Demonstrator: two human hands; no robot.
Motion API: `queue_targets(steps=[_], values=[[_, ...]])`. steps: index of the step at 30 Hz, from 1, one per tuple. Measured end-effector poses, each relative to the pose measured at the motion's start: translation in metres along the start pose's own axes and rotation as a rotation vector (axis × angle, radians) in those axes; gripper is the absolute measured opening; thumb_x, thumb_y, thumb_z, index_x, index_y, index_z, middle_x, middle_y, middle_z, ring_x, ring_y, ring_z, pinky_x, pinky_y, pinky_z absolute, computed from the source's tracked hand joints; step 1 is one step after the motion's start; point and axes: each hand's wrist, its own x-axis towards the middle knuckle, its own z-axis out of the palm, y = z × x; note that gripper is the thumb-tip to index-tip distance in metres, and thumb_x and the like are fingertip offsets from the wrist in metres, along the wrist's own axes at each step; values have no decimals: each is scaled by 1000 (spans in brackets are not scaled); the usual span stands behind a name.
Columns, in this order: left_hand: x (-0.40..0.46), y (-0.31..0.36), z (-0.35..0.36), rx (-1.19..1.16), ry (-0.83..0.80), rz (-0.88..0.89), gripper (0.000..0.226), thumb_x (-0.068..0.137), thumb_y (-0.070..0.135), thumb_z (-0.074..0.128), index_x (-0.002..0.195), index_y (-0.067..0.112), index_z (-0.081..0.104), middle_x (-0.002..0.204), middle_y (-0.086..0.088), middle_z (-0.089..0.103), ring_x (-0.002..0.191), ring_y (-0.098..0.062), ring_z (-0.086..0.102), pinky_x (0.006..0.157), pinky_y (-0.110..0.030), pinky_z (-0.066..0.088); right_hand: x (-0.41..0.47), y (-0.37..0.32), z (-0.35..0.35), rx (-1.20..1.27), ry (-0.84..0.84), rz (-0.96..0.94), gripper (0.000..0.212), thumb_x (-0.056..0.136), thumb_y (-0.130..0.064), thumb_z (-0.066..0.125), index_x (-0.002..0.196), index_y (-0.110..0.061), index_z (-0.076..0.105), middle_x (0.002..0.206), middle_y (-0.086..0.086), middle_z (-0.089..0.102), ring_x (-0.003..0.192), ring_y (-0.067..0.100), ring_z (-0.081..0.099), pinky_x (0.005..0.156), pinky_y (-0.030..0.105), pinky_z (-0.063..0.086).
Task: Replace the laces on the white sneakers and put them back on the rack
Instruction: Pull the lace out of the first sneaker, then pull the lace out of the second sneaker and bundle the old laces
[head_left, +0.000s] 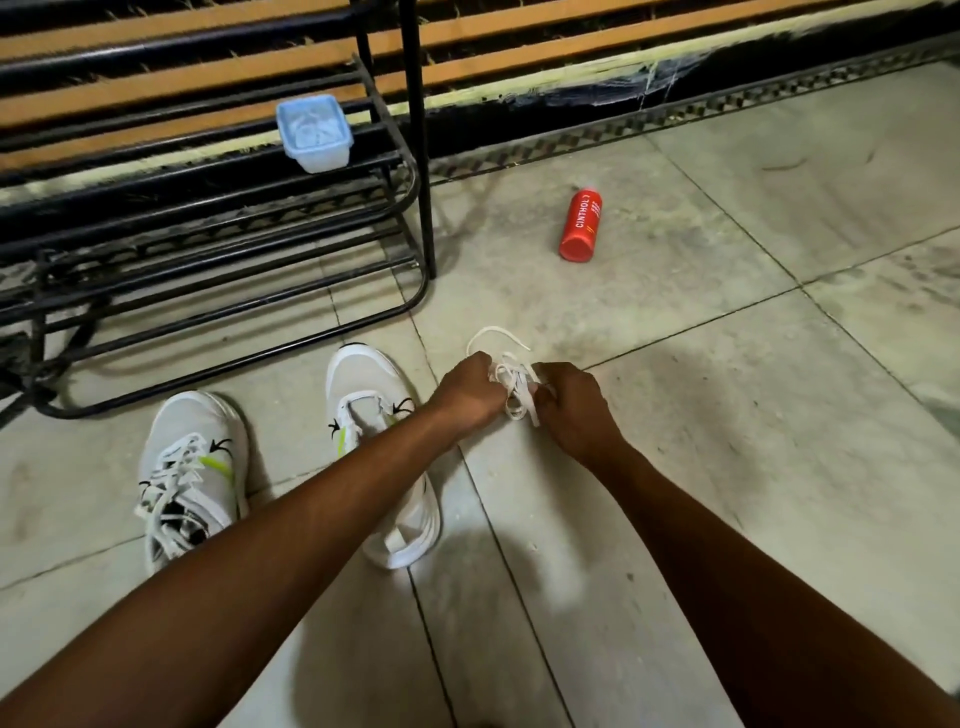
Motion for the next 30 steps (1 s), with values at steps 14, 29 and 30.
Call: queue_targets(steps=[14,29,30], values=[[-113,-90,-55,5,666,387,31,89,4,62,116,15,71,127,5,67,119,-9,60,104,-20,45,-66,-75,55,251,204,-296,19,87,-10,74,106,-9,73,105,5,68,94,12,63,86,6,40],[-108,-122,-48,55,555,278,36,91,8,70,125,17,66,133,0,61,122,-16,58,100,-20,41,-13,-38,13,433,325,93,18,92,-8,57,83,-13,71,72,4,71,58,10,69,59,28,56],[-105,-121,-46,53,550,271,36,90,7,69,125,16,67,134,-1,60,123,-17,57,100,-17,38,-9,-34,11,372,299,56,17,89,-10,58,82,-17,71,73,-1,71,63,10,69,65,30,56]])
